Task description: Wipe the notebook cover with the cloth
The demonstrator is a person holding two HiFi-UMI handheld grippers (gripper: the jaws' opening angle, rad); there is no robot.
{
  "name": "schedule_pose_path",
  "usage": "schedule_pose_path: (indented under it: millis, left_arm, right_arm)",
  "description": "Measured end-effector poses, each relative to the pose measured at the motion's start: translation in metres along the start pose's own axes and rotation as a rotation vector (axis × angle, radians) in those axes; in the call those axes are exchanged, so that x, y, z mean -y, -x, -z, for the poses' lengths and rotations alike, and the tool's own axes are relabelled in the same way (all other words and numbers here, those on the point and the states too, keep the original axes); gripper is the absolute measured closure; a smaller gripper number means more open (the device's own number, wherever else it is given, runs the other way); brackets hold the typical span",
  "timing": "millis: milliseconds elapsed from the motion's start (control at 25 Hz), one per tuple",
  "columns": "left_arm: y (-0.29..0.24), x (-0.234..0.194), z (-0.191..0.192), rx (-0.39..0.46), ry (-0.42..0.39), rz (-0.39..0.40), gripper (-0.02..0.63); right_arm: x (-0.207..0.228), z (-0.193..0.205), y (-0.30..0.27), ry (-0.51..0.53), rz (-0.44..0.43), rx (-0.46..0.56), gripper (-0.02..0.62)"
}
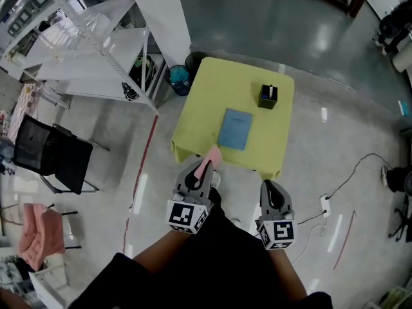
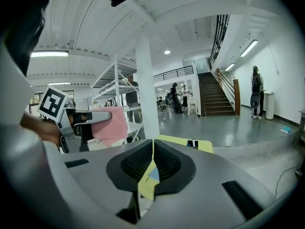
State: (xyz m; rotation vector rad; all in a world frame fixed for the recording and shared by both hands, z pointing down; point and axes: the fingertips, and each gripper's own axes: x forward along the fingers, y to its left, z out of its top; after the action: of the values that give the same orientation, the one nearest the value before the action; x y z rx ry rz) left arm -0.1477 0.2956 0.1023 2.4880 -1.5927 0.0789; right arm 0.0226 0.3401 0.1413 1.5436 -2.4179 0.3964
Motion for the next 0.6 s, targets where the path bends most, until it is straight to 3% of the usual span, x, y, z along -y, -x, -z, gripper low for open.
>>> schedule_pose_path:
  millis: [160, 440, 600]
  left_arm:
    - [-0.035, -0.03, -0.014, 0.002, 0.007, 0.028, 0.575]
    - [-0.087, -0.091, -0.014, -0.017, 0.044, 0.046, 0.575]
    - [-0.116, -0.121, -0.011, -0.022, 0.056, 0.065, 0.575]
  right_arm:
    - [0.005, -0.018, -0.056, 0.073, 0.009, -0.015, 0.561]
    - [0.018, -0.05, -0.125, 0.065, 0.1, 0.022, 0.561]
    - [0.024, -0.051, -0.164, 0.023, 0.124, -0.014, 0.561]
